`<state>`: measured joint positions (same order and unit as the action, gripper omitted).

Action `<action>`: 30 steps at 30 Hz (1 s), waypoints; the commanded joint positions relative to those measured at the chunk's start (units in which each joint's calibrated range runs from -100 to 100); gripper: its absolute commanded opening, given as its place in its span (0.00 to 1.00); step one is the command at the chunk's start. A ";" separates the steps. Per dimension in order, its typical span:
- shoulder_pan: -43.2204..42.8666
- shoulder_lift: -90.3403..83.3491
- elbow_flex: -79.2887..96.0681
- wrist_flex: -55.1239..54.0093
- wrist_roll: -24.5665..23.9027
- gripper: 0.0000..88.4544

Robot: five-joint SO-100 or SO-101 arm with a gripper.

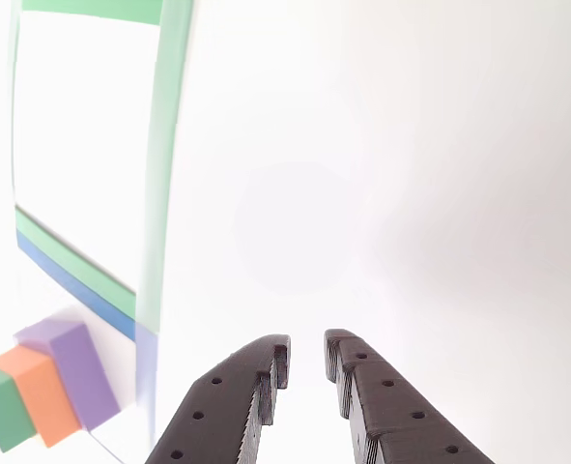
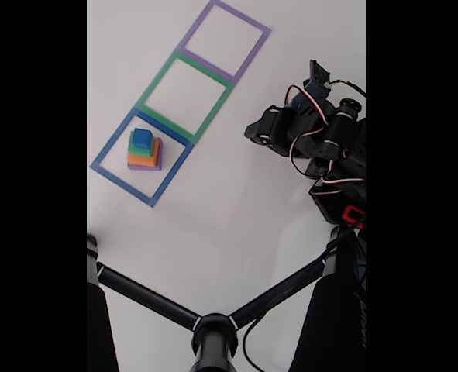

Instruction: Tower of hanoi

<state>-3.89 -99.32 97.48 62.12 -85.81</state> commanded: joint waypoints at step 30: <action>-0.81 -0.59 -0.29 -0.09 6.27 0.00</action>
<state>-4.87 -99.32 97.48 62.12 -79.11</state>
